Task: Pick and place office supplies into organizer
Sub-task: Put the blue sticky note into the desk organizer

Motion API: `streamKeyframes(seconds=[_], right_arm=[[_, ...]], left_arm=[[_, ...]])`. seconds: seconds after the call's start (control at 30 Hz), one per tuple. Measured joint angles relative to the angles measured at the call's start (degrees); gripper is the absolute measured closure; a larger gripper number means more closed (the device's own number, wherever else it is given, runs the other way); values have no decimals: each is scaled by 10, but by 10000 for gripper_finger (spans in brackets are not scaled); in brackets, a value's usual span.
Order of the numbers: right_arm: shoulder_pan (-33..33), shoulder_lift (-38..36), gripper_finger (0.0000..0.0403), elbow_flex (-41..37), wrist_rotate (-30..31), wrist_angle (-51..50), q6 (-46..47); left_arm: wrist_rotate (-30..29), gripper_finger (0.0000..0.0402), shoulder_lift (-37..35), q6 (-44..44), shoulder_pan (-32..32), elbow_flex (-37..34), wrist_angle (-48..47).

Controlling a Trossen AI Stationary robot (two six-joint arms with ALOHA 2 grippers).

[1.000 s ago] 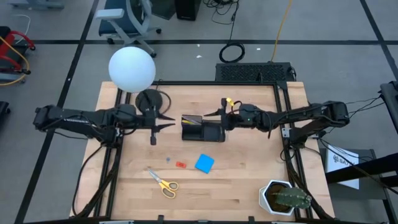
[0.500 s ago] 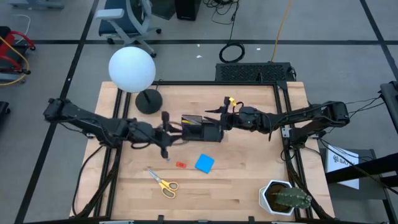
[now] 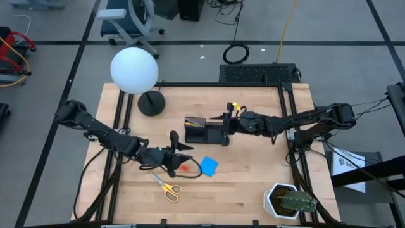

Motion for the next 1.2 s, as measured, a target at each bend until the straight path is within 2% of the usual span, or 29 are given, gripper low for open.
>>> streamKeyframes(seconds=[0.17,0.4,0.6,0.83,1.2], right_arm=[[20,0,298,0,-1,-60,22],[52,0,298,0,-3,-99,53],[72,8,298,-21,-50,-132,105],[90,61,298,-72,-47,-33,126],[91,166,298,-78,-63,64,134]], left_arm=[[-40,194,31,-3,-25,0,2],[-81,192,113,-9,-28,0,43],[-108,192,163,-9,-28,0,78],[-105,192,204,-22,-20,0,110],[-62,192,250,-37,-20,0,143]])
